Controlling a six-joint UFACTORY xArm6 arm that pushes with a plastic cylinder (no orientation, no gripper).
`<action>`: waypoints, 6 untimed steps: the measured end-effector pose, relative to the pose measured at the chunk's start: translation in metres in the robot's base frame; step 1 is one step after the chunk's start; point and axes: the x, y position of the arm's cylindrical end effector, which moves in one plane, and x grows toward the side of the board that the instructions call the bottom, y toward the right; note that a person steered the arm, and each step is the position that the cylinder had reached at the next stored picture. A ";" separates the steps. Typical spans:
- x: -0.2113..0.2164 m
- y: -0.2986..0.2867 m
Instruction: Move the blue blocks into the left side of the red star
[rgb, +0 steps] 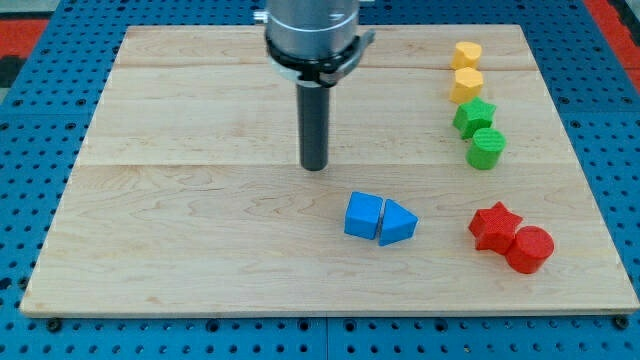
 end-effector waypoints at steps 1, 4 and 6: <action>0.050 0.000; 0.067 0.039; 0.067 0.110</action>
